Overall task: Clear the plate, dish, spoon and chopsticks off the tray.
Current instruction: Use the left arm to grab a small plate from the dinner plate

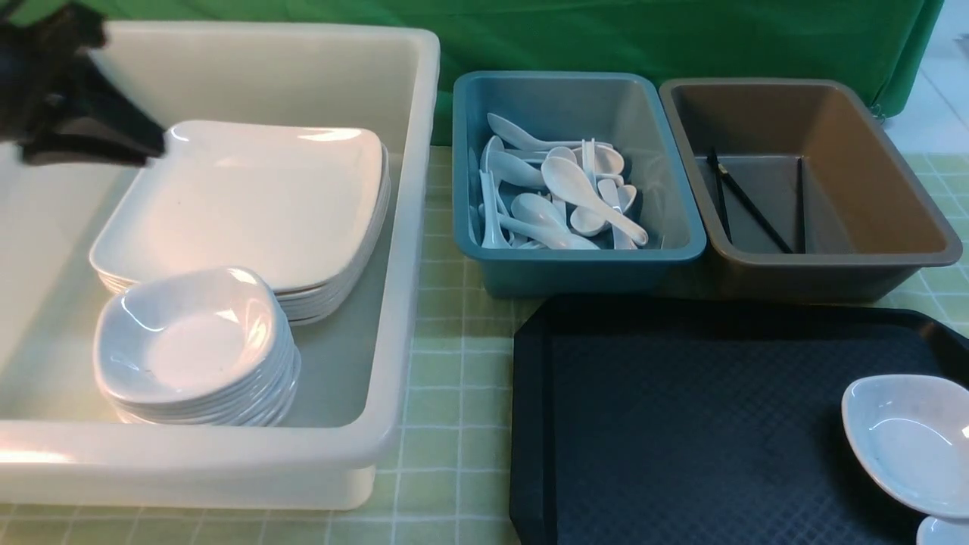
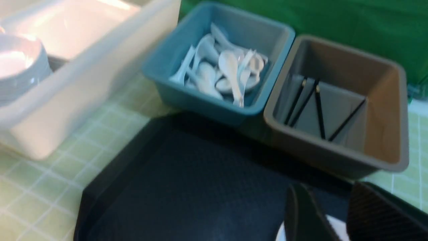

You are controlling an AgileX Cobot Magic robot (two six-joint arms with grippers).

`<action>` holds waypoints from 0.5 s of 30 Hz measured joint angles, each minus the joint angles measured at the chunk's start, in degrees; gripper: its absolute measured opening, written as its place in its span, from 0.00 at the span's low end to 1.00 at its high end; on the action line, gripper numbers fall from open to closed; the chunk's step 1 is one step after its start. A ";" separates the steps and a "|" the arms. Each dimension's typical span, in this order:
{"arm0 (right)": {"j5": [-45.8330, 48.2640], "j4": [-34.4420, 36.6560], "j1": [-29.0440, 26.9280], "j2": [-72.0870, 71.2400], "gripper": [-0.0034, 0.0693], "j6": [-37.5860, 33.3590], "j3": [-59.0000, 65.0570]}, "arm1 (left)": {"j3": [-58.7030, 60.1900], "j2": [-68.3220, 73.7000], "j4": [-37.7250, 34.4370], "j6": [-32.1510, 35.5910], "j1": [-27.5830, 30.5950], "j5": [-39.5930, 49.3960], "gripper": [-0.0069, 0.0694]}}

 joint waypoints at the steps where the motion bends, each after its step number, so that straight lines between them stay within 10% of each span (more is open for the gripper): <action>1: 0.62 0.00 0.00 0.00 0.32 0.00 0.00 | 0.00 0.16 0.57 -0.94 -2.78 0.13 0.10; 10: 2.07 0.05 0.00 0.00 0.32 0.00 0.00 | -1.50 9.83 7.31 -14.55 -38.92 -7.53 0.12; 15: 2.22 0.05 0.00 0.00 0.32 0.00 -0.04 | -8.86 19.78 7.44 -18.28 -48.65 -7.79 0.25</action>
